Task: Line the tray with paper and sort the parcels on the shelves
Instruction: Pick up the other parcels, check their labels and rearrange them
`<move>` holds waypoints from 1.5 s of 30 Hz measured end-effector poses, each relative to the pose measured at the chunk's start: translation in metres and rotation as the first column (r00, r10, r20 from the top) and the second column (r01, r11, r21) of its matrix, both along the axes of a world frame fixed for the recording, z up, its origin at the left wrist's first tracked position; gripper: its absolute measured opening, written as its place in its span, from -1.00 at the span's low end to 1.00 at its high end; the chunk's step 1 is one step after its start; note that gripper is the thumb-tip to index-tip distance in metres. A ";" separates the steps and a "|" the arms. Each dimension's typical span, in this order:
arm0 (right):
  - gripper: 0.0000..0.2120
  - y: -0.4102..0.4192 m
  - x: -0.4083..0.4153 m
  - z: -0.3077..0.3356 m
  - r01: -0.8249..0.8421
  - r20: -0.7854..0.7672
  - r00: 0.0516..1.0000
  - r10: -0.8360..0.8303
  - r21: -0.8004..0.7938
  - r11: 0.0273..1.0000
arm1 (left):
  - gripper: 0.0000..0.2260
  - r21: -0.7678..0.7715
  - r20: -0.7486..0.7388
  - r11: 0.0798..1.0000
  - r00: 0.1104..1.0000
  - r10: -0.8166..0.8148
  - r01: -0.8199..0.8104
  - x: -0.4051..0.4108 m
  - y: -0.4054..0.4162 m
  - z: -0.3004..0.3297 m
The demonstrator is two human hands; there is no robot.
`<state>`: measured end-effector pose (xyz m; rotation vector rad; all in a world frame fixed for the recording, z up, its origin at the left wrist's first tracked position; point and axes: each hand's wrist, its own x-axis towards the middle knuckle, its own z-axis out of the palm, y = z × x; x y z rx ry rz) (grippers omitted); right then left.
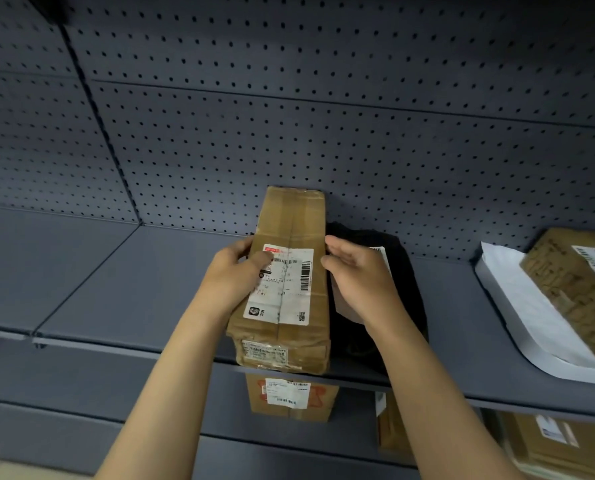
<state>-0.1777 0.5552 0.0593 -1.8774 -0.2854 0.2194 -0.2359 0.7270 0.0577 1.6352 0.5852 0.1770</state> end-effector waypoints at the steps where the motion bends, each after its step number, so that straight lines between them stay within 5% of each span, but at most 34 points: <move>1: -0.58 0.000 -0.001 0.002 0.002 0.014 1.000 -0.002 0.005 1.000 | -0.77 -0.013 0.002 1.000 1.000 -0.005 0.005 -0.001 0.000 0.001; 6: -0.59 0.006 -0.003 0.024 -0.011 0.115 0.993 0.010 0.006 1.000 | -0.82 -0.079 0.096 0.996 0.995 0.039 -0.032 -0.010 0.005 0.017; 15: -0.62 0.085 -0.024 0.049 -0.081 0.178 0.982 0.063 0.094 0.992 | -0.84 0.029 0.184 0.990 0.974 0.129 -0.136 -0.048 0.086 0.058; 29: -0.66 0.297 -0.086 0.027 0.032 0.113 0.993 -0.041 0.084 0.996 | -0.81 0.137 0.117 0.990 0.993 0.030 -0.046 -0.101 0.305 0.040; 45: -0.62 0.424 -0.109 -0.039 -0.061 -0.040 0.997 0.063 0.037 0.997 | -0.76 0.150 -0.060 0.987 0.996 0.068 -0.058 -0.136 0.425 -0.018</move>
